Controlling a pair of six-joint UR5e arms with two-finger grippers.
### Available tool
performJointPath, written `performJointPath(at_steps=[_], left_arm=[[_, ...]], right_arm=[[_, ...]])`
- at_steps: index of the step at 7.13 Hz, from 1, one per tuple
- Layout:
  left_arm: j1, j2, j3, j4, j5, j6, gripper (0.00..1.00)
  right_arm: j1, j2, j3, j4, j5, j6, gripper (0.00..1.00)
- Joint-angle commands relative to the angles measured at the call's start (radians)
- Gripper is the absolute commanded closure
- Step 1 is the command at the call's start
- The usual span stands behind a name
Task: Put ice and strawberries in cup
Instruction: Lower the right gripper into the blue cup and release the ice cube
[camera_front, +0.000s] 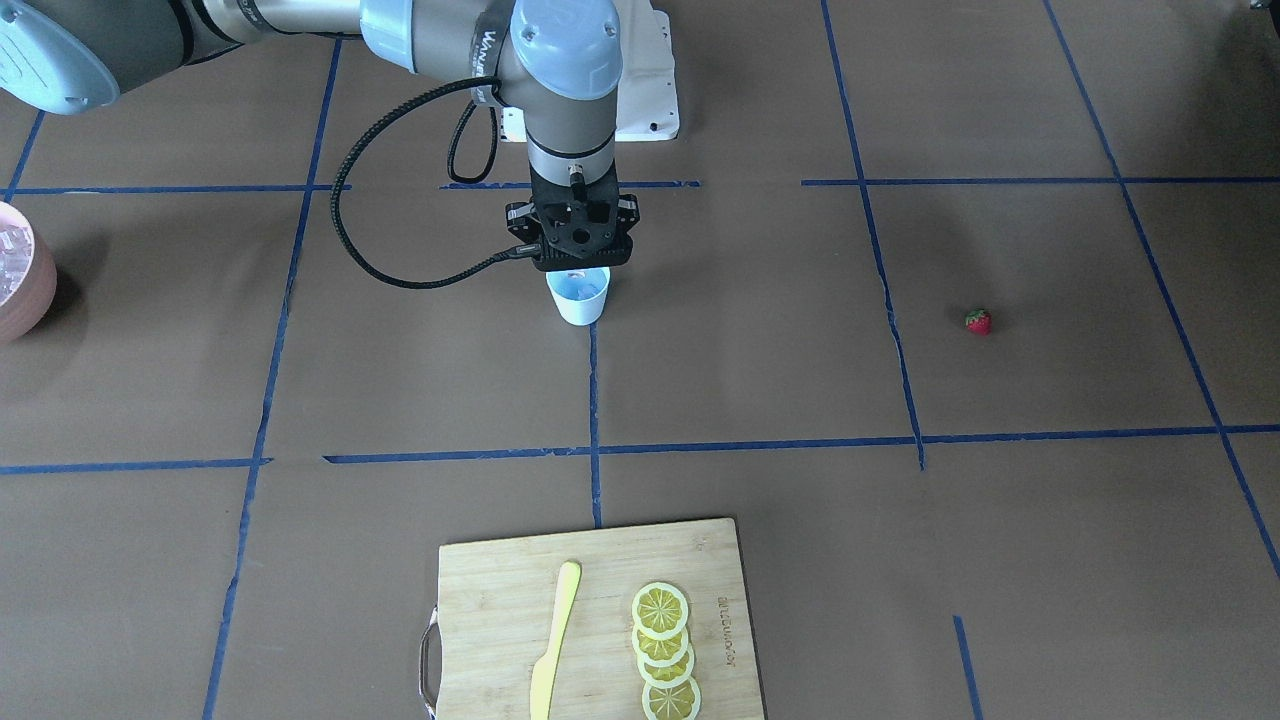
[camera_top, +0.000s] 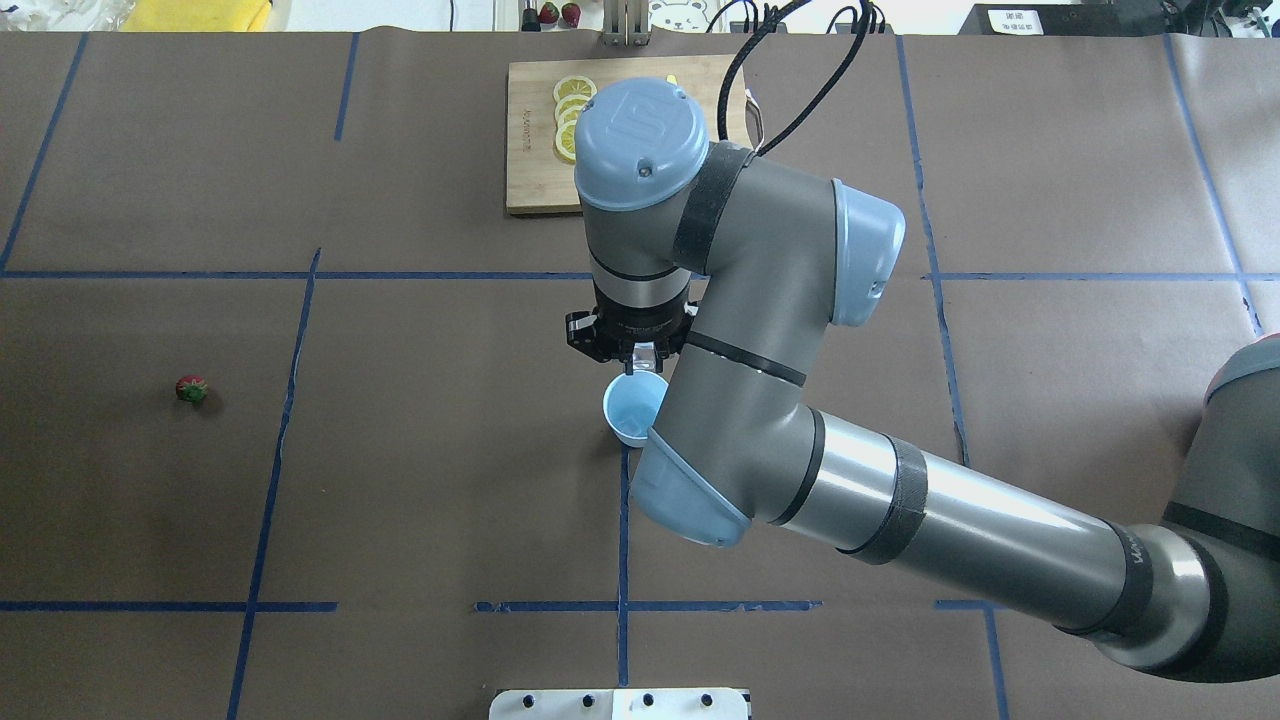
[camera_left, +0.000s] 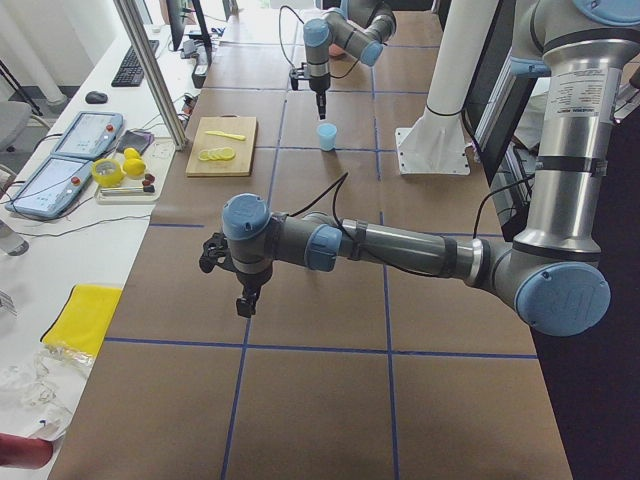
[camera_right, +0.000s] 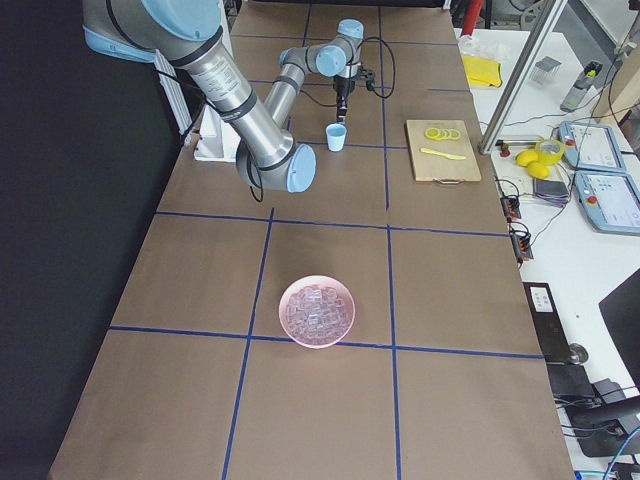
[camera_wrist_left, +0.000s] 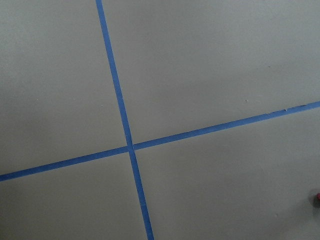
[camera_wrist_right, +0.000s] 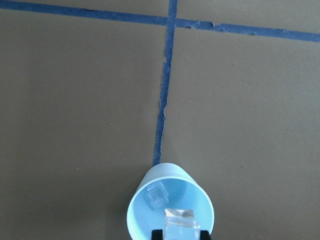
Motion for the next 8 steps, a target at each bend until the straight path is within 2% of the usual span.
performJointPath(at_steps=[1, 3, 4, 5, 6, 8], left_arm=[[0.0, -0.001, 0.0, 0.0, 0.0, 0.0, 0.0], [0.0, -0.001, 0.0, 0.0, 0.0, -0.001, 0.0], [0.0, -0.002, 0.0, 0.0, 0.0, -0.001, 0.0], [0.0, -0.004, 0.0, 0.0, 0.0, -0.001, 0.0], [0.0, -0.005, 0.0, 0.0, 0.0, -0.001, 0.0], [0.0, -0.007, 0.002, 0.002, 0.0, -0.001, 0.0]], right_arm=[[-0.013, 0.0, -0.019, 0.0, -0.005, 0.001, 1.0], [-0.015, -0.007, -0.02, 0.002, -0.005, 0.001, 0.97], [-0.015, -0.005, -0.02, 0.003, -0.005, 0.001, 0.78], [-0.015, -0.014, -0.02, 0.028, -0.005, 0.001, 0.25], [-0.018, -0.025, -0.02, 0.051, -0.005, 0.001, 0.02], [-0.018, -0.025, -0.019, 0.068, -0.005, 0.001, 0.01]])
